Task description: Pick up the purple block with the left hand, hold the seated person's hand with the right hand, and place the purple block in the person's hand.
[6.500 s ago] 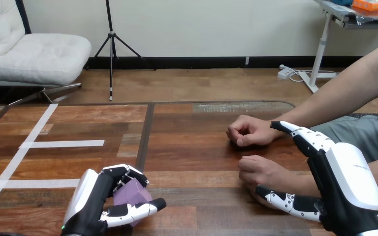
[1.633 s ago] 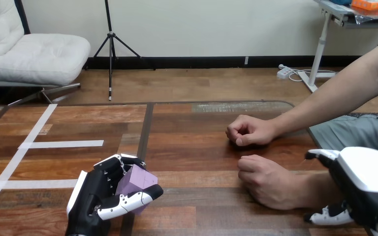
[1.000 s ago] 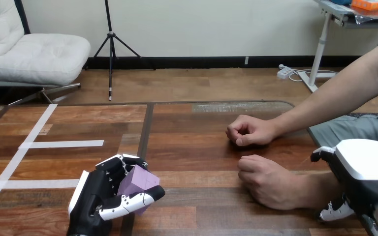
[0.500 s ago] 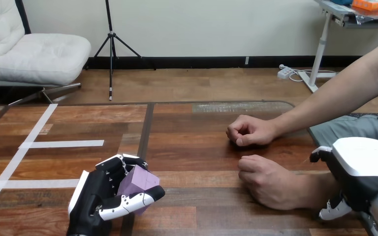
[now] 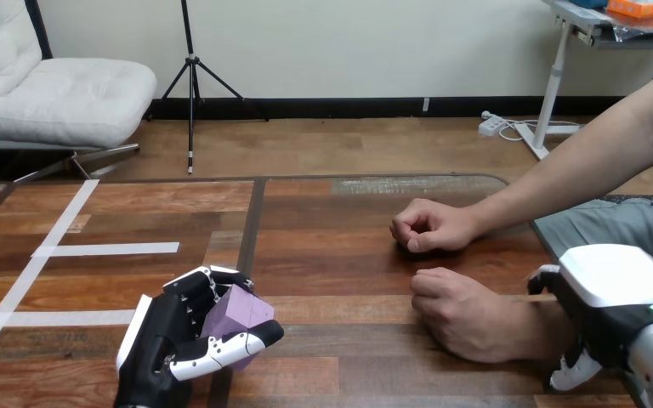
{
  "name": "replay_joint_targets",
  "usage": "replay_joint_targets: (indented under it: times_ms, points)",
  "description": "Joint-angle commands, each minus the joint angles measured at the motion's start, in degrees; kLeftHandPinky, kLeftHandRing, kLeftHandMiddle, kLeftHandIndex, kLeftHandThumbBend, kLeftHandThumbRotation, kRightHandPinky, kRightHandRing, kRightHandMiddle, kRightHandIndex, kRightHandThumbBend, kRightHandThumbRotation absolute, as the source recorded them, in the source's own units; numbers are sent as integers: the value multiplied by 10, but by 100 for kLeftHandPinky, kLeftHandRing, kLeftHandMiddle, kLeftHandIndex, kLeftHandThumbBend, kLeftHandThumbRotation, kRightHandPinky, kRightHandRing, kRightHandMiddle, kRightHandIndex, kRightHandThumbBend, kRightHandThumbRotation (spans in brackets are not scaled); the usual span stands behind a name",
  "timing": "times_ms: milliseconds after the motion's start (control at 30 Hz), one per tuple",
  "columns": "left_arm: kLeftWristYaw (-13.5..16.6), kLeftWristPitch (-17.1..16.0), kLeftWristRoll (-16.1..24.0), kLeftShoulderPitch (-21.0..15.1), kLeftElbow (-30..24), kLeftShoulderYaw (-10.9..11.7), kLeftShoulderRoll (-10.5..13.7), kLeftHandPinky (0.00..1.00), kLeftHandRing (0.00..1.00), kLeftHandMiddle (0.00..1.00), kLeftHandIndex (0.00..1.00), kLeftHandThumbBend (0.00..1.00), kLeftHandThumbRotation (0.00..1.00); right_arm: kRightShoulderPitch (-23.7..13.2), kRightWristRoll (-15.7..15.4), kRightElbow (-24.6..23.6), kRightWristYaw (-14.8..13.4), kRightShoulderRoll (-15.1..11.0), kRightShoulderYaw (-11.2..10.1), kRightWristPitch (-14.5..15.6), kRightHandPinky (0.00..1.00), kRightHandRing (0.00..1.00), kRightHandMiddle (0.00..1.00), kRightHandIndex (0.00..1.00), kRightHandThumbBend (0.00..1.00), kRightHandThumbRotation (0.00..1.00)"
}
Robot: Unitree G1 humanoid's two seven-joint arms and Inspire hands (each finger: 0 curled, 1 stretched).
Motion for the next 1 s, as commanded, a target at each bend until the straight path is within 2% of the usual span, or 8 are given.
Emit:
replay_joint_targets:
  times_ms: [0, 267, 633, 967]
  points:
    - [-3, -18, -1, -36, -17, 10, 1, 33, 40, 46, 47, 93, 10, -50, -11, 7, 4, -18, 10, 0, 79, 80, 81, 79, 88, 7]
    - [2, -16, 5, -36, -18, 11, 3, 33, 39, 46, 47, 93, 11, -61, -14, 21, 12, -27, 22, -10, 78, 80, 81, 78, 88, 7]
    - [2, -6, 1, -34, -24, 12, 3, 33, 39, 46, 47, 93, 10, -82, -29, 40, 51, -32, 45, -2, 81, 81, 82, 80, 84, 10]
    - [3, -9, 5, -34, -25, 12, 5, 33, 39, 46, 47, 93, 11, -91, -27, 57, 49, -29, 55, -2, 82, 81, 82, 80, 83, 9]
